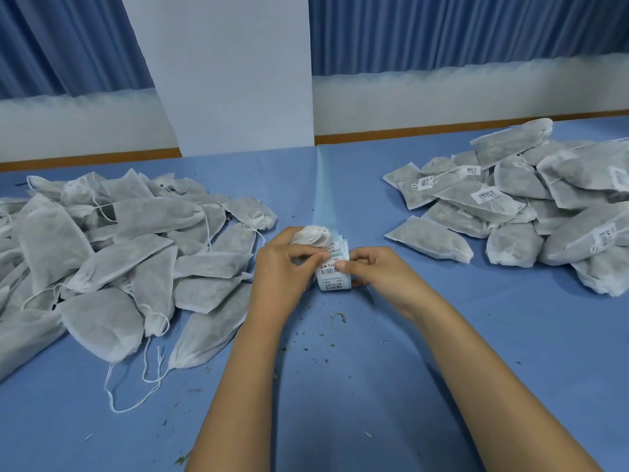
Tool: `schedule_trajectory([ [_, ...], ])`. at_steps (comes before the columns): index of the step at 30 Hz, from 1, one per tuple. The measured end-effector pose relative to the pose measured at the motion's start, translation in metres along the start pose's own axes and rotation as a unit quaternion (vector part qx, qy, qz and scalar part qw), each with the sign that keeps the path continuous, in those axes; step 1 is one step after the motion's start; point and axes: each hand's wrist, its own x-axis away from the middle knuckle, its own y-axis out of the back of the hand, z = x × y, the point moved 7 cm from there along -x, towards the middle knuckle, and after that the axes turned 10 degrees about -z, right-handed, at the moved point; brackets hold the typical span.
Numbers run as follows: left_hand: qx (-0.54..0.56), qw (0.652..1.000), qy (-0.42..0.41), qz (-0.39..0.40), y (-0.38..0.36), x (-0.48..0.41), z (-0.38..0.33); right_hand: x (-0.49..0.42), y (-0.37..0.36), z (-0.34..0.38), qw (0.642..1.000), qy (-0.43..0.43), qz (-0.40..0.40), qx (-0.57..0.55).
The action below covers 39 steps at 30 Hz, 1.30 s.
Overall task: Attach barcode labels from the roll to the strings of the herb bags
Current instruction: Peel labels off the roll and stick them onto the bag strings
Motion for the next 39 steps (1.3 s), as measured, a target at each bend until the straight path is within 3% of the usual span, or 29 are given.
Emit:
schedule_trajectory([
  [2,0.065,0.988,0.101,-0.097,0.013,-0.003,0.01,-0.002,0.0,-0.002,1.0,0.0,-0.014,0.004],
  [5,0.213,0.924,0.215,-0.235,0.04,-0.006,0.028,-0.009,0.007,-0.006,0.997,-0.019,-0.075,-0.024],
  [7,0.286,0.891,0.248,-0.25,0.045,-0.006,0.035,-0.014,0.013,-0.008,0.988,-0.034,-0.139,-0.058],
  [11,0.281,0.905,0.258,-0.187,0.029,0.0,0.026,-0.02,0.018,-0.004,0.975,-0.021,-0.206,-0.076],
  [14,0.234,0.933,0.224,-0.159,0.025,-0.001,0.018,-0.012,0.023,0.008,0.967,0.02,-0.25,-0.051],
  [16,0.204,0.947,0.192,-0.156,0.027,-0.002,0.012,0.004,0.032,0.032,0.942,0.119,-0.313,0.022],
  [18,0.164,0.967,0.126,-0.148,0.027,-0.002,0.001,0.017,0.029,0.048,0.939,0.179,-0.293,0.006],
  [21,0.083,0.989,-0.028,-0.12,0.023,0.003,-0.021,0.028,0.008,0.048,0.973,0.114,-0.171,-0.106],
  [24,0.014,0.984,-0.154,-0.086,0.015,0.009,-0.034,0.03,0.003,0.043,0.981,0.049,-0.135,-0.131],
  [29,-0.015,0.972,-0.22,-0.078,0.01,0.014,-0.041,0.027,0.005,0.034,0.976,-0.042,-0.092,-0.192],
  [34,-0.026,0.984,-0.163,-0.064,0.013,0.009,-0.037,0.026,0.008,0.032,0.975,-0.07,-0.081,-0.194],
  [39,0.069,0.989,0.073,-0.113,0.027,0.002,-0.012,0.027,0.024,0.042,0.98,0.024,-0.172,-0.101],
])
